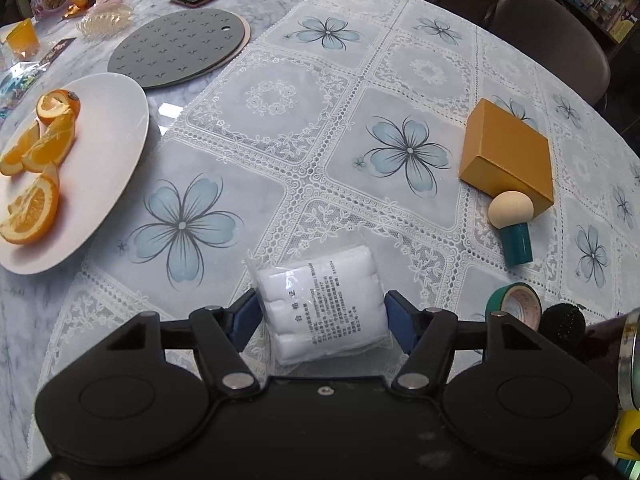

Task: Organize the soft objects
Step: 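Grasp the white cotton pad packet with the left tool while the right tool lifts the plush, then carry the packet with the left tool and plush with the right tool into the tray, releasing both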

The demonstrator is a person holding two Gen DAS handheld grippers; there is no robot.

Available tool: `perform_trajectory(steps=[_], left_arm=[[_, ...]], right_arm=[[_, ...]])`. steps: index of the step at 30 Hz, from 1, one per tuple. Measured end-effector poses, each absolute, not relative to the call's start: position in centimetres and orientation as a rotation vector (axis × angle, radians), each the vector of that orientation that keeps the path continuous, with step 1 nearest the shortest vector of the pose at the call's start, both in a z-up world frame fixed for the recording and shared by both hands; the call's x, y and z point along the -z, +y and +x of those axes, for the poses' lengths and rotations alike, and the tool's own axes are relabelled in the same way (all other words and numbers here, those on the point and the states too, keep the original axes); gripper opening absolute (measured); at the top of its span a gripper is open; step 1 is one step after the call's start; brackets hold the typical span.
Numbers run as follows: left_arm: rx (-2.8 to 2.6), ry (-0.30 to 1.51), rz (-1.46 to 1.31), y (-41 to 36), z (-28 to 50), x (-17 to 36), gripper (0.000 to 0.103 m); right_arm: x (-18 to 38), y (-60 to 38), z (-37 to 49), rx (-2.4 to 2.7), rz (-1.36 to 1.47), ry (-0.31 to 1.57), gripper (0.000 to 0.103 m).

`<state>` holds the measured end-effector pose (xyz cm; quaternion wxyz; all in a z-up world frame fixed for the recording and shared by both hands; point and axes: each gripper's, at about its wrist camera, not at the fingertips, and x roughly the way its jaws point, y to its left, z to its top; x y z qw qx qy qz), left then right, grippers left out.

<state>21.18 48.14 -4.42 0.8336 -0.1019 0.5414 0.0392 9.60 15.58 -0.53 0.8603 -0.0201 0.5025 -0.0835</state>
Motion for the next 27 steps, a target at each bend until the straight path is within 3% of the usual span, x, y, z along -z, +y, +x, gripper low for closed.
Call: perform_trajectory(steps=[15,27], left_arm=[[0.03,1.181,-0.066,41.0,8.9,-0.1,0.064],[0.224,1.165,0.057,24.6,4.5,-3.8,0.064]], right_arm=[[-1.7,13.6,2.7,-0.072,0.056,1.092,0.064],[-6.2,2.1,-3.0,-0.03,0.144,0.96,0.064]])
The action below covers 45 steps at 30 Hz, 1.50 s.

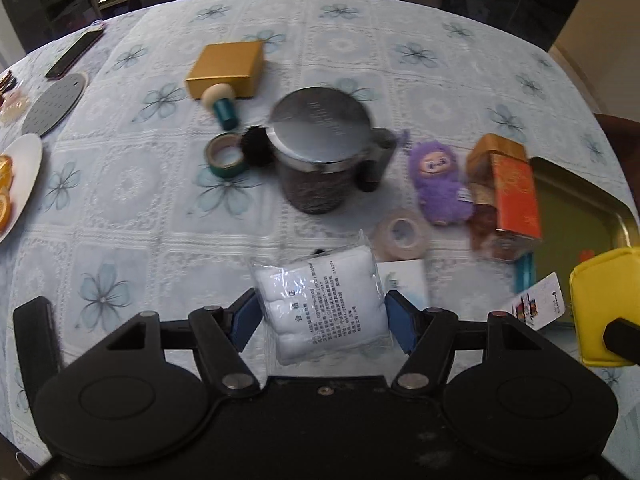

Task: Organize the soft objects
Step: 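Carry the packet with the left tool and plush with the right tool into the tray, releasing both, then move the right tool to the white tissue pack while the left tool moves over the table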

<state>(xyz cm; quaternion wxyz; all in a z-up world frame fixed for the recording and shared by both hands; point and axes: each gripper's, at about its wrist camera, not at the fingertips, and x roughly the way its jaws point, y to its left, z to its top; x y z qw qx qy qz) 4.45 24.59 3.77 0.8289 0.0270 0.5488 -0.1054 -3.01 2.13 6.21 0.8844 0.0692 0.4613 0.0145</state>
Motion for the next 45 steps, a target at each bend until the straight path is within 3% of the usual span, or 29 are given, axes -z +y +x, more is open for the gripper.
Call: perform_trajectory(steps=[12,16,20,23,45], left_arm=[[0.397,1.106,0.094,5.3,3.4,-5.8,0.066],[0.37,1.101,0.102,2.2,3.7,-5.3,0.075],[0.318,1.109,0.129,1.6,3.2,-4.8,0.084],[0.267,1.136,0.123,1.9,3.8,-4.1,0.085],[0.15,1.193,0.138,3.2,1.6,-3.0,0.088]], right_arm=[[-8.4,-13.6,-4.7,0.255,0.281,0.822,0.064],[-7.0,-16.3,-4.2,0.251,0.315,0.849,0.065],[-6.3,-17.5,-3.6,0.222,0.315,0.867,0.065],[-6.0,-17.7,-3.4,0.194,0.303,0.87,0.069],[-4.7,-18.5,-2.8,0.172,0.267,0.92,0.069]])
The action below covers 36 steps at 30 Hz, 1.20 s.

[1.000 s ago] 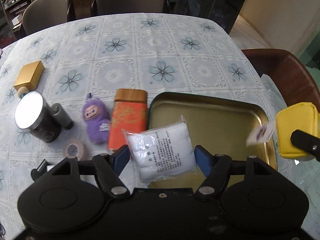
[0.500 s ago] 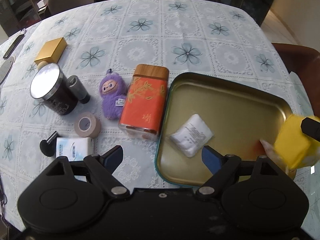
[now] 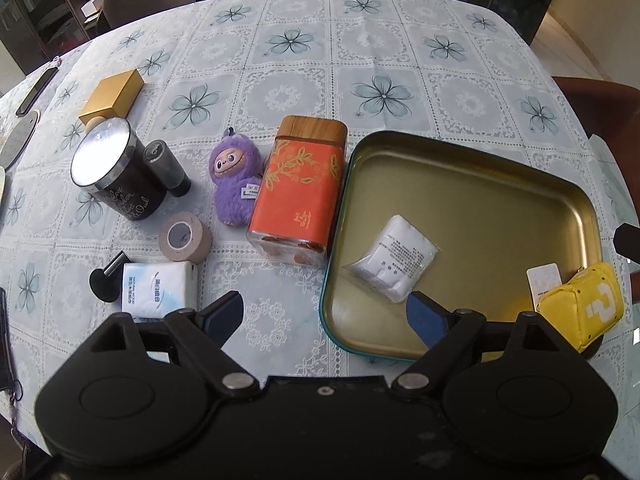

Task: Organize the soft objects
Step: 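Move the right tool to the white tissue pack while the left tool moves over the table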

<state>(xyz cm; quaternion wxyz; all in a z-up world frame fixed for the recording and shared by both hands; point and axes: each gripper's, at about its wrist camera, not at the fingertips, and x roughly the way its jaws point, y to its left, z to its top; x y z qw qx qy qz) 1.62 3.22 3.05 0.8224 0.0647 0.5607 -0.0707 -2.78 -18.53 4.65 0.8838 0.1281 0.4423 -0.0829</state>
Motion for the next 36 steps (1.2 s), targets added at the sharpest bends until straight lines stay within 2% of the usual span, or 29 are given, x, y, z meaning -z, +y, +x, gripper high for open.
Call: perform_trajectory(steps=[10,17,36], left_arm=[[0.133,1.238,0.148,5.1,0.8,-2.2,0.088],[0.103,1.254,0.117,9.3,0.8,-1.7,0.089],[-0.099,1.314,0.054,31.2,4.6,1.1,0.089]], right_arm=[[-4.4,-16.7,-2.7,0.161,0.271,0.951,0.069],[-4.5,-13.2,-2.0,0.137,0.262,0.965,0.069],[-2.7,6.4,2.0,-0.056,0.173,1.084,0.069]])
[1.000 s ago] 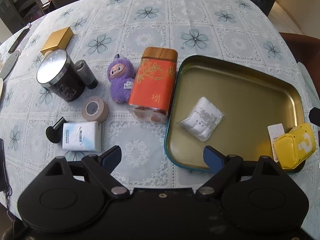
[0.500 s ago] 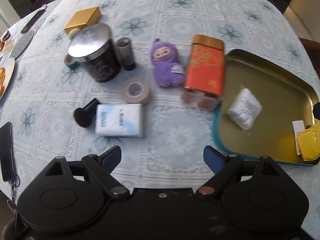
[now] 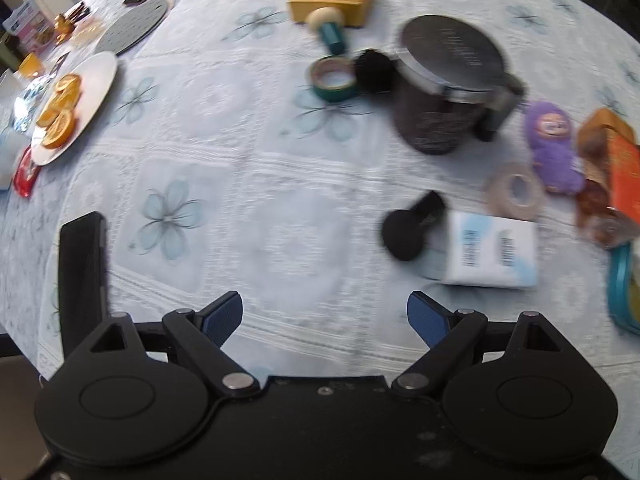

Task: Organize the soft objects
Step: 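Move the right tool to the white tissue pack while the left tool moves over the table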

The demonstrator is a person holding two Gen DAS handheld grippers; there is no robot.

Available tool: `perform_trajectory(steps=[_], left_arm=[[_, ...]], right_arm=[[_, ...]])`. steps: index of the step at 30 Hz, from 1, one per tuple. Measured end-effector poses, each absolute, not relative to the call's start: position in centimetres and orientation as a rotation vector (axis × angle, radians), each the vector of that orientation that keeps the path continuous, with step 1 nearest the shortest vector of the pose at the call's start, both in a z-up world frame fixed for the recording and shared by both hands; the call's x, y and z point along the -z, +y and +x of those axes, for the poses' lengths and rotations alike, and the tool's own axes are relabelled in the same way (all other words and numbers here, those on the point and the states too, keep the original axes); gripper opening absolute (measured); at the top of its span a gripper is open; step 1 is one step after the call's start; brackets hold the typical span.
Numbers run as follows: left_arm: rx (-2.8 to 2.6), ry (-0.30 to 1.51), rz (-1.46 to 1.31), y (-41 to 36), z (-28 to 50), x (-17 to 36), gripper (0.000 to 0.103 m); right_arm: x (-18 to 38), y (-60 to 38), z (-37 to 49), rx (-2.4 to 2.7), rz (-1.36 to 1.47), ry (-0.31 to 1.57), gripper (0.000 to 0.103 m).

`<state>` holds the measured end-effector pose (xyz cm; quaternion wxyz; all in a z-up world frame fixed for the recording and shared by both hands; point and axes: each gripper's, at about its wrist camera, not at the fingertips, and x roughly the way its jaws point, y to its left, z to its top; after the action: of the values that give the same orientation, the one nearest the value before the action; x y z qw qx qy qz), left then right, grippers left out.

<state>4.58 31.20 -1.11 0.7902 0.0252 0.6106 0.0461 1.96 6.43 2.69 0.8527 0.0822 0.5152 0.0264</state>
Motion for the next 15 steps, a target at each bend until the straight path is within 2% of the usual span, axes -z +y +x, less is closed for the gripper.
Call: perform_trajectory(steps=[8,15], left_arm=[[-0.134,1.328,0.046,37.9,7.5,2.7,0.089],[-0.101,1.273,0.063,39.9,11.3,2.3,0.089]], right_arm=[[-1.1,12.6,3.5,-0.07,0.148,1.131,0.068],[-1.0,13.7,5.7,0.007,0.14,1.114,0.068]])
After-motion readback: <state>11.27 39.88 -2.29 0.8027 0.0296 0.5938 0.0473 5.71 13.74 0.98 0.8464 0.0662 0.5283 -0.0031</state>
